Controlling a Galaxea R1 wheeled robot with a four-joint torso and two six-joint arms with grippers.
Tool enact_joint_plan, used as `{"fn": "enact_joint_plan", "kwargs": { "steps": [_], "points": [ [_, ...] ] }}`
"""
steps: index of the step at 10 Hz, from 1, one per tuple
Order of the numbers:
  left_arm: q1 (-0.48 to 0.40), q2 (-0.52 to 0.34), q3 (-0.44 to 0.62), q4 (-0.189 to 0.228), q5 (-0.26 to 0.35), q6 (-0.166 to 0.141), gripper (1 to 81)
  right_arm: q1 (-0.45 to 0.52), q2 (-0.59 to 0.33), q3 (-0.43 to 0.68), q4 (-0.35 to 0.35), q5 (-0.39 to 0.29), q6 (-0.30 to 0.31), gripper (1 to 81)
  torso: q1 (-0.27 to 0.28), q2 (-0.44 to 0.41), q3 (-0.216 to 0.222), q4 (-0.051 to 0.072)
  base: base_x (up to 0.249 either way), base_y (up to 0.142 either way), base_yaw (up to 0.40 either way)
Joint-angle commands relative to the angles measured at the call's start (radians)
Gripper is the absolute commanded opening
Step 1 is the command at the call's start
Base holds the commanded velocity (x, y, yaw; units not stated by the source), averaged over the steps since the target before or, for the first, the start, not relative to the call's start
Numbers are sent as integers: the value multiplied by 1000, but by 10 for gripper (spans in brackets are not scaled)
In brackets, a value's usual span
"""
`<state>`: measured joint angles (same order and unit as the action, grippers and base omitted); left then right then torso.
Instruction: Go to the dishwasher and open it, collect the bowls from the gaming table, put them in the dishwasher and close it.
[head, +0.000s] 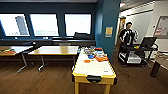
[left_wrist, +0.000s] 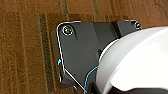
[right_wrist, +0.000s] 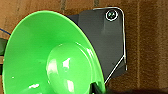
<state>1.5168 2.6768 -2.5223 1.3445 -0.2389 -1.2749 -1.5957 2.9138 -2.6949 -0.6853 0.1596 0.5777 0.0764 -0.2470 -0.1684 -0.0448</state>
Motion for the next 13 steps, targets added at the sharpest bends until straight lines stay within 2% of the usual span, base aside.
{"fn": "enact_joint_plan", "kwargs": {
  "steps": [1, 8, 10, 13],
  "points": [
    [-48, -20, -4, 9, 18, 8, 10, 42, -9, 0, -22, -22, 2, 10, 0, 0, 0, 0, 0, 0, 0],
    [-48, 17, -38, 7, 12, 11, 10, 39, -9, 0, -20, -22, 2, 10, -1, -1, 0, 0, 0, 0, 0],
    [-48, 17, -39, 9, -34, 17, 10, 39, -9, -3, -19, -22, 4, 10, -1, -1, 0, 0, 0, 0, 0],
    [-51, 40, -75, 12, -30, 20, 10, 39, -8, 1, -19, -22, 4, 10, -1, -1, 0, 0, 0, 0, -294]
  ]
}}
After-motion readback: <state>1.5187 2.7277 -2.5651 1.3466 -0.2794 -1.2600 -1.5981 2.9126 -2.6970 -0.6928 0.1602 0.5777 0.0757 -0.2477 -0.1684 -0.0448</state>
